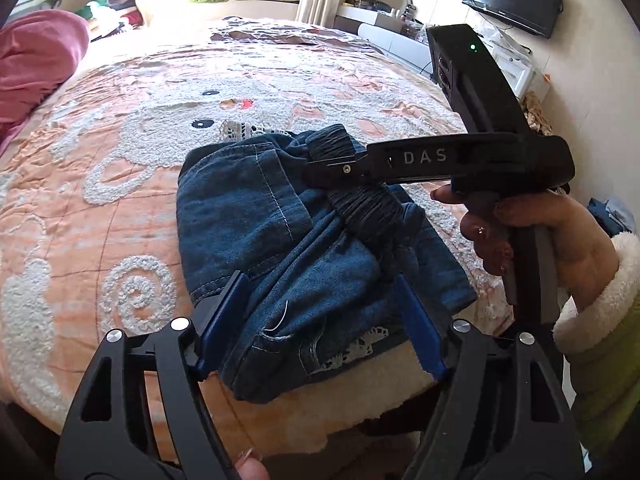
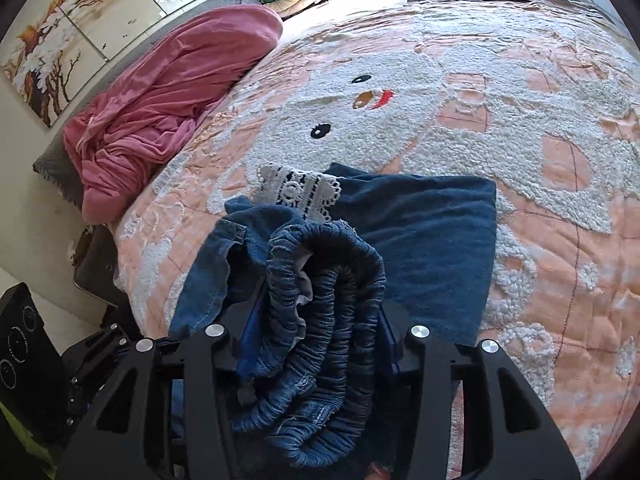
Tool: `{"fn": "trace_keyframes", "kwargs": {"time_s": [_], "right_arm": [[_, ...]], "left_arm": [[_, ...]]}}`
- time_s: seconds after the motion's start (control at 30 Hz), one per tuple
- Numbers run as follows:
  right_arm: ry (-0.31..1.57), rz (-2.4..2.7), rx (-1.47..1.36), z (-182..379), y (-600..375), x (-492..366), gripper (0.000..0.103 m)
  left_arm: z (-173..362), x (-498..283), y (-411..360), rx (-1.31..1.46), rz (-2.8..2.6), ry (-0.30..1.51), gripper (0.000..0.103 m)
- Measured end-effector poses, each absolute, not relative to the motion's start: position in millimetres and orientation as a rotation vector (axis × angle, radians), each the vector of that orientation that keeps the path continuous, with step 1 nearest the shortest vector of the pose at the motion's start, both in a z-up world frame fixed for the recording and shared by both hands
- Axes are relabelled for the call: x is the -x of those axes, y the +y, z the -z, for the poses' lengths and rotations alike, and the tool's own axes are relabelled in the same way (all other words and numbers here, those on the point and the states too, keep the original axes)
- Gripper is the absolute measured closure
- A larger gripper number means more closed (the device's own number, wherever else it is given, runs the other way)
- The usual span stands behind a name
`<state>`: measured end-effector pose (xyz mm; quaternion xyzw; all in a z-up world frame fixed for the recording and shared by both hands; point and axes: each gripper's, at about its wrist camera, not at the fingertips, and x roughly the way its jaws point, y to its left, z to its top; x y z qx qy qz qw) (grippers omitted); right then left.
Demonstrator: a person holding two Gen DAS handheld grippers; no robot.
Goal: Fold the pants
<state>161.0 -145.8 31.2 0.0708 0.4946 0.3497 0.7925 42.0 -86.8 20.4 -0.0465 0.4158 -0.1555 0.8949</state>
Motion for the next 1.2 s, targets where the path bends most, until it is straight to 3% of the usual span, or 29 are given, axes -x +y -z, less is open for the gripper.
{"fn": "trace_keyframes", "kwargs": {"time_s": [0.17, 0.47, 0.9, 1.2], "right_arm": [[1.044, -0.723, -0.130, -35, -148, -155, 0.043], [0.950, -0.703, -0.109, -63, -156, -133, 0.033], [0.871, -0.686, -0.069, -69, -189, -60, 0.030], [0.710, -0.791, 0.204, -63, -131, 17, 0.032]], "left_arm": [[-19, -39, -88, 0.090, 0.322, 0.867, 0.036], [-18, -33, -83, 0.092, 0.315, 0.872, 0.036], [-37, -13, -36, 0.103, 0.251, 0.833, 0.035], [-59, -62, -32, 0.129, 0.319, 0.875, 0.035]]}}
